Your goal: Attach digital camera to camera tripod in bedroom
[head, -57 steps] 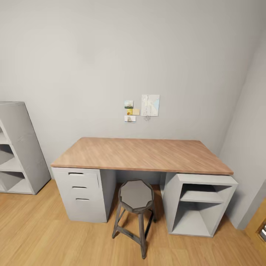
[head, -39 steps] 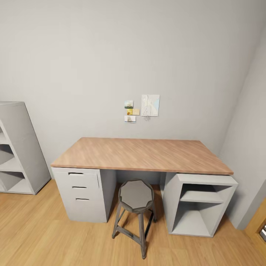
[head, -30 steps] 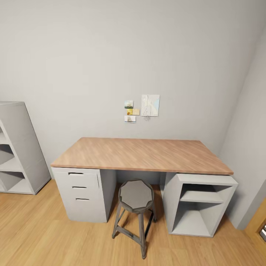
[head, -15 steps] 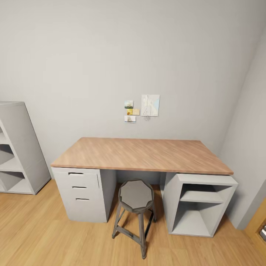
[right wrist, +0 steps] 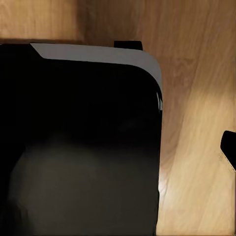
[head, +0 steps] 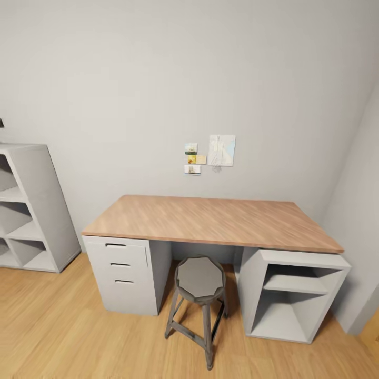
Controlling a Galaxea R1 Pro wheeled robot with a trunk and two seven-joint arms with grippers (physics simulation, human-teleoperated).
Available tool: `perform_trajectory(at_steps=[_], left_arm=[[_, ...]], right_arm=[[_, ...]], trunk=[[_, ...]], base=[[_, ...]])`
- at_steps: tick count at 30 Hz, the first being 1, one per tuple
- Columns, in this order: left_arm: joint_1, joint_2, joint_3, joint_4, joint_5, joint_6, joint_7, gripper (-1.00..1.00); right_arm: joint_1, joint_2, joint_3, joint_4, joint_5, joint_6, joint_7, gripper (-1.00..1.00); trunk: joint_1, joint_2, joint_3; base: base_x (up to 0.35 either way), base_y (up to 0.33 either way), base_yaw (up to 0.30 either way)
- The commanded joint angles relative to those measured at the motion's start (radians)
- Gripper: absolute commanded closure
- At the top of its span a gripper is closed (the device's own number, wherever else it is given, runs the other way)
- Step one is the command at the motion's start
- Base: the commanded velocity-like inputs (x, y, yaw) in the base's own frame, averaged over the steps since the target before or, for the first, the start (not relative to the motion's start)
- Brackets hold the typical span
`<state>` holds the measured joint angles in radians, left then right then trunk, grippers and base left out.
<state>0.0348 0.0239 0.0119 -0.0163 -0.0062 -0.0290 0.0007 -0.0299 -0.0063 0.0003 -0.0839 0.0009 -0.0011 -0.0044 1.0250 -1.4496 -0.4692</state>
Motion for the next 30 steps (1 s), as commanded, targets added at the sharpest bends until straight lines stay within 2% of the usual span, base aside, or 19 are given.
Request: perform_trajectory(at_steps=[1,4,5,7,13,20,30], left_arm=[[0.0,0.001,0.01,-0.002,-0.001,-0.006,0.0,-1.0],[0.0,0.003,0.034,-0.002,-0.001,-0.018,0.0,-1.0],[0.0,0.005,0.065,-0.003,-0.002,-0.032,0.0,-1.0],[0.0,0.011,0.097,-0.003,-0.003,-0.044,-0.002,-1.0],[-0.009,0.033,0.175,-0.005,-0.002,-0.059,-0.01,-1.0],[-0.022,0.041,0.216,-0.006,-0.002,-0.064,-0.012,-1.0],[-0.028,0.042,0.229,-0.007,-0.001,-0.066,-0.012,-1.0]], right_arm=[[0.0,0.0,0.001,-0.001,0.0,-0.001,-0.001,-1.0],[-0.001,0.0,0.002,-0.002,0.0,-0.002,-0.002,-1.0],[-0.005,0.0,0.003,-0.003,0.002,-0.002,-0.004,-1.0],[-0.013,0.001,0.003,-0.004,0.008,-0.001,-0.005,-1.0],[-0.05,0.006,0.004,-0.005,0.057,0.005,-0.008,-1.0],[-0.083,0.009,0.004,-0.005,0.08,0.008,-0.009,-1.0],[-0.095,0.011,0.004,-0.005,0.087,0.009,-0.01,-1.0]], trunk=[[0.0,0.0,-0.001],[0.0,0.0,-0.001],[0.0,0.0,-0.001],[0.0,0.0,-0.001],[0.0,0.0,-0.001],[0.0,0.0,-0.001],[0.0,0.0,-0.001]], base=[[0.0,0.0,0.249],[0.0,0.0,0.259],[0.0,0.0,0.273],[0.0,0.0,0.278],[0.0,0.0,0.284],[0.0,0.0,0.288],[0.0,0.0,0.289]])
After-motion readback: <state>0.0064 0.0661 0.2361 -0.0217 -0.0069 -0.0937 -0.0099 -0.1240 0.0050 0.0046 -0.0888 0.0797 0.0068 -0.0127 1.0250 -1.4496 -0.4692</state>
